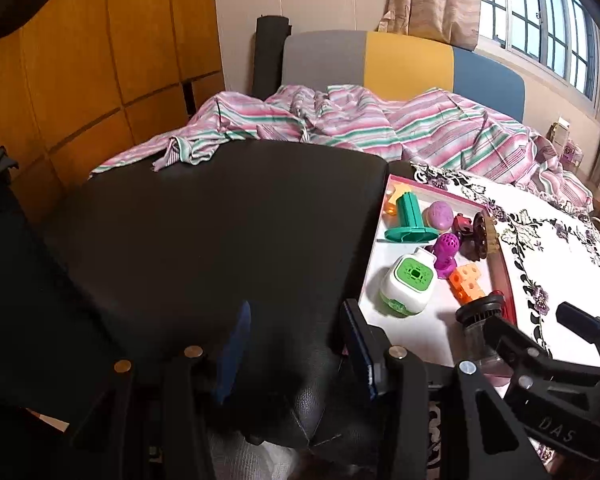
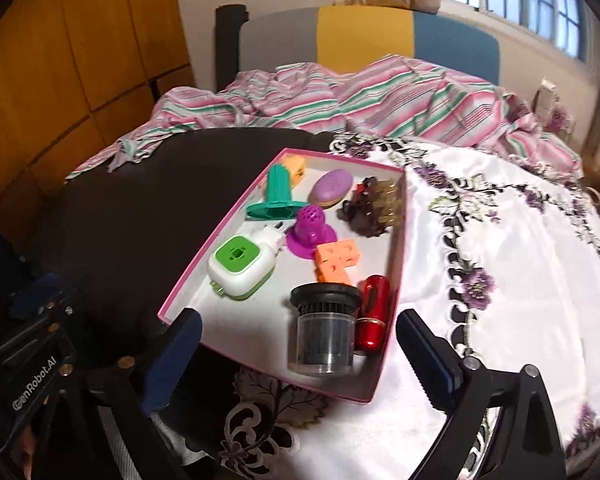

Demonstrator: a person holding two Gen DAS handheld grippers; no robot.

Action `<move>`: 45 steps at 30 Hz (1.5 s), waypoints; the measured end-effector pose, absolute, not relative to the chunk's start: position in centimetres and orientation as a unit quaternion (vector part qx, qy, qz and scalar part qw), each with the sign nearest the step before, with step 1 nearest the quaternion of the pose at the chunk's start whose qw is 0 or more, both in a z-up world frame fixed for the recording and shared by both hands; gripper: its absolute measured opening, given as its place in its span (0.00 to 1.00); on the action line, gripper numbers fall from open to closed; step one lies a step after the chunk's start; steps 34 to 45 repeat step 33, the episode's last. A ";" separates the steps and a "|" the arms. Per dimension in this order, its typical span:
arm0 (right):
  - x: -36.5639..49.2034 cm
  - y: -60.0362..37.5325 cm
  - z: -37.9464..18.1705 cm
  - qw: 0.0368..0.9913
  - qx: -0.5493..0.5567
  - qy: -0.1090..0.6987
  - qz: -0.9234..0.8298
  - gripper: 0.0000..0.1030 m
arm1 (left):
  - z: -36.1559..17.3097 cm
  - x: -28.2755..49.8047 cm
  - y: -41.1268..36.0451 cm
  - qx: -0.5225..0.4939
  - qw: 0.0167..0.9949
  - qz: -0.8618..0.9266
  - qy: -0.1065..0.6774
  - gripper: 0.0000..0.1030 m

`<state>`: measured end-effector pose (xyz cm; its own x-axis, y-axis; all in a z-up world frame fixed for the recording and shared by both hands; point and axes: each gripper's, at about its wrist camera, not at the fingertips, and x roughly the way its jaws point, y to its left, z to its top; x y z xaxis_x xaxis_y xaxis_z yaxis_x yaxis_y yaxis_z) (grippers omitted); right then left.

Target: Organize rigid objects

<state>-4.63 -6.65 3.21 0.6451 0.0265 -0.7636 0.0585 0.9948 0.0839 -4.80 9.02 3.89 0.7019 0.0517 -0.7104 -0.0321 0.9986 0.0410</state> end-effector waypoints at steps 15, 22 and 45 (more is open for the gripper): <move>-3.8 -6.9 3.4 0.884 0.069 0.455 -0.087 1.00 | 3.1 -3.6 8.7 0.025 0.901 0.005 0.434 0.46; -3.8 -7.3 4.4 0.886 0.078 0.443 -0.114 1.00 | 3.3 -3.2 6.9 0.047 0.896 -0.027 0.441 0.46; -3.5 -9.0 4.0 0.880 0.090 0.445 -0.136 1.00 | 2.9 -2.9 6.1 0.031 0.895 -0.035 0.444 0.46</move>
